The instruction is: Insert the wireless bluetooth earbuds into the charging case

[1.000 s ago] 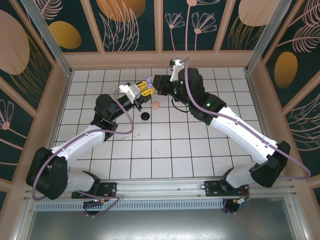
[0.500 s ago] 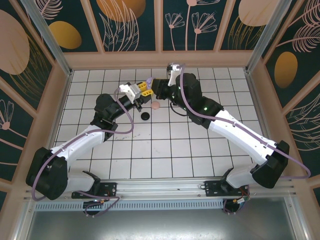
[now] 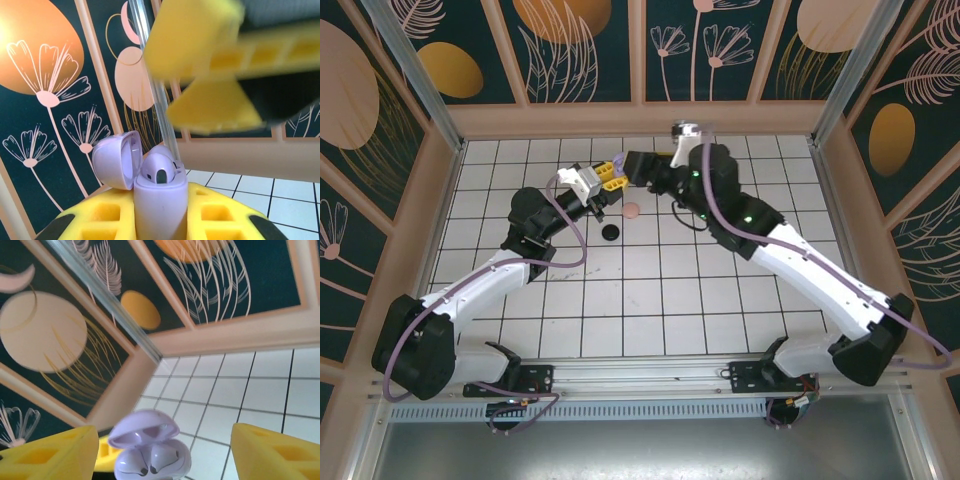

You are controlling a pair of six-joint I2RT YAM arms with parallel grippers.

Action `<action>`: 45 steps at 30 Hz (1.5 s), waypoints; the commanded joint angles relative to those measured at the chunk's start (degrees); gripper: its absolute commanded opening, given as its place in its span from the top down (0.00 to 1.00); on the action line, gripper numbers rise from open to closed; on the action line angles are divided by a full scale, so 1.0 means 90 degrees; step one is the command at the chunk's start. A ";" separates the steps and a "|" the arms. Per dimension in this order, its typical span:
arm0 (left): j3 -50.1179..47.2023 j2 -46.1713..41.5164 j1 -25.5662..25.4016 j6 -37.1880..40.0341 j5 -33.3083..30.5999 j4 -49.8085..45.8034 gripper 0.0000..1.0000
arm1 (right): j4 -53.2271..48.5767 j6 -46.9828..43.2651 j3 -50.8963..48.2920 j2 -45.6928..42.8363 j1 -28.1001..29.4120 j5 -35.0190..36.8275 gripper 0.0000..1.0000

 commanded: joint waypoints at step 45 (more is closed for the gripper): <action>0.0083 0.0834 -0.0408 -0.0991 0.0995 0.0009 1.00 | -0.3265 -0.0944 0.2272 0.2601 -0.1207 -0.2857 0.73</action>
